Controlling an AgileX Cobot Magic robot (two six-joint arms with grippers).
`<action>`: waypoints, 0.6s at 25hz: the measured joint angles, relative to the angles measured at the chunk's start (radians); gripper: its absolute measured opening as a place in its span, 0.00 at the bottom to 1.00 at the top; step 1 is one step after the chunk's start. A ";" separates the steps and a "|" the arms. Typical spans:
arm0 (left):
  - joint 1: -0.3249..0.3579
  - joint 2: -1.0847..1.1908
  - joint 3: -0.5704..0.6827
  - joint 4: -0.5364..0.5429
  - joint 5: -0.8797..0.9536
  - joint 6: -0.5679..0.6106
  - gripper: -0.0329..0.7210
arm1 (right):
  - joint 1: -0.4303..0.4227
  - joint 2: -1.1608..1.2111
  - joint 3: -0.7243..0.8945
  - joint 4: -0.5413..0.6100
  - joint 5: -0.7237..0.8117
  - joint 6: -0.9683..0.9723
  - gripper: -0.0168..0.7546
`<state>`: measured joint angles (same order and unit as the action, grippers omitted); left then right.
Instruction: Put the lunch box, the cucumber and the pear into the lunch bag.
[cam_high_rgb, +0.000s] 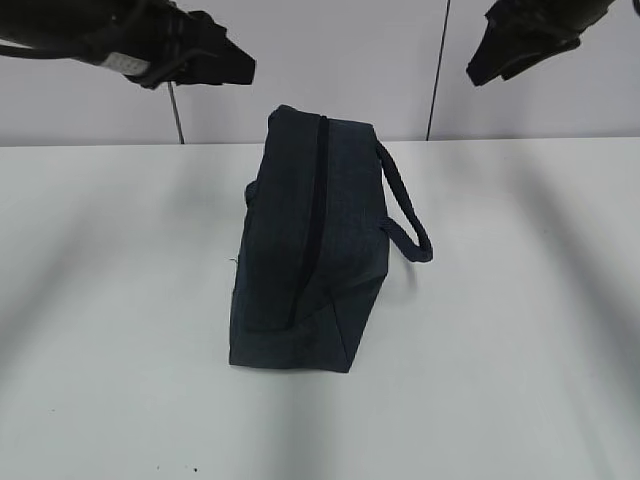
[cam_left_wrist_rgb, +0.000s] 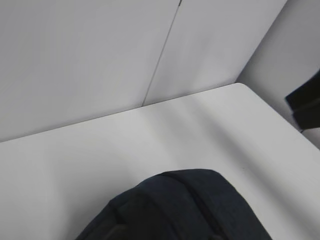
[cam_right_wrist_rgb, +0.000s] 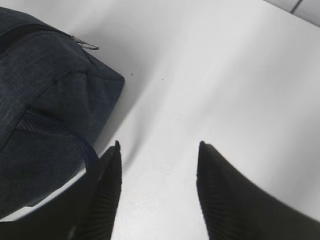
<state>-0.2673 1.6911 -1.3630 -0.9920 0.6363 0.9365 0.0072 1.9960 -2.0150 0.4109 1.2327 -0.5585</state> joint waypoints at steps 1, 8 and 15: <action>0.007 -0.014 0.000 0.050 0.007 -0.049 0.45 | 0.000 -0.018 0.000 -0.015 0.002 0.022 0.52; 0.058 -0.130 0.000 0.363 0.103 -0.397 0.45 | 0.000 -0.177 0.000 -0.037 0.014 0.162 0.52; 0.076 -0.263 0.000 0.641 0.224 -0.649 0.45 | 0.000 -0.393 0.000 -0.089 0.025 0.273 0.52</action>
<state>-0.1911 1.4284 -1.3630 -0.3509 0.8606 0.2874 0.0072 1.6034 -2.0150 0.3220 1.2573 -0.2852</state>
